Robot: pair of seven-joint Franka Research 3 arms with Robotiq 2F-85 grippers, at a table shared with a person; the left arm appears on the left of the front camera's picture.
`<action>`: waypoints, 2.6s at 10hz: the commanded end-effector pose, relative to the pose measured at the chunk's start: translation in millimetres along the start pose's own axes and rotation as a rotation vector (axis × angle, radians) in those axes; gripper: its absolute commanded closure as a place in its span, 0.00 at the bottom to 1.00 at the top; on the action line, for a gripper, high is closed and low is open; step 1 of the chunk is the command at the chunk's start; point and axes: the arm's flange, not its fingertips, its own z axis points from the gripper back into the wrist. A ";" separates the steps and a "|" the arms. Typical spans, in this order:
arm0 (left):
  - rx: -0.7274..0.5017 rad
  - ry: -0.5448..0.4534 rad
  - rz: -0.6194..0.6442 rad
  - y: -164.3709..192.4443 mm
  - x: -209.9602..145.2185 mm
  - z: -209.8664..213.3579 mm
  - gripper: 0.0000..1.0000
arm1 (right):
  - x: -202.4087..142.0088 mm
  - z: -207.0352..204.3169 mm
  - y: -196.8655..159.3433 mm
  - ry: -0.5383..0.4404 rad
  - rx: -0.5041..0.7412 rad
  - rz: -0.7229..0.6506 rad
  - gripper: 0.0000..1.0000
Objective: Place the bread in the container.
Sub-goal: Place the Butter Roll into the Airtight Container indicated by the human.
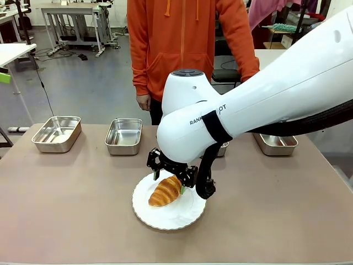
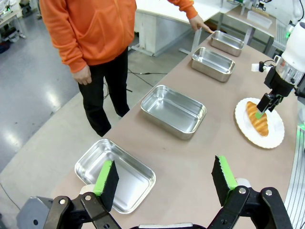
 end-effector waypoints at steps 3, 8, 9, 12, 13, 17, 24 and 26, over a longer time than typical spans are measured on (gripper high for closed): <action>-0.001 -0.007 -0.004 -1.7 1.6 1.1 0.00 | -3.5 -17.9 12.2 -0.058 -0.015 -0.028 0.00; -0.001 -0.007 -0.004 -1.7 1.6 1.1 0.00 | -0.8 -31.8 17.2 -0.066 -0.026 -0.027 0.00; -0.001 -0.007 -0.004 -1.7 1.6 1.1 0.00 | 0.3 -34.4 18.4 -0.068 -0.026 -0.028 0.00; -0.001 -0.007 -0.004 -1.7 1.6 1.1 0.00 | 0.7 -40.4 19.7 -0.061 -0.033 -0.023 0.00; -0.001 -0.007 -0.004 -1.7 1.6 1.1 0.00 | 0.7 -40.9 18.2 -0.062 -0.037 -0.018 0.03; -0.001 -0.007 -0.004 -1.7 1.6 1.1 0.00 | 1.2 -37.7 15.3 -0.040 -0.043 -0.002 0.42; -0.001 -0.007 -0.004 -1.7 1.6 1.1 0.00 | 18.4 24.5 1.8 0.052 0.021 0.051 0.58; -0.001 -0.007 -0.004 -1.7 1.6 1.1 0.00 | 30.5 96.9 -12.2 0.024 0.057 0.086 0.58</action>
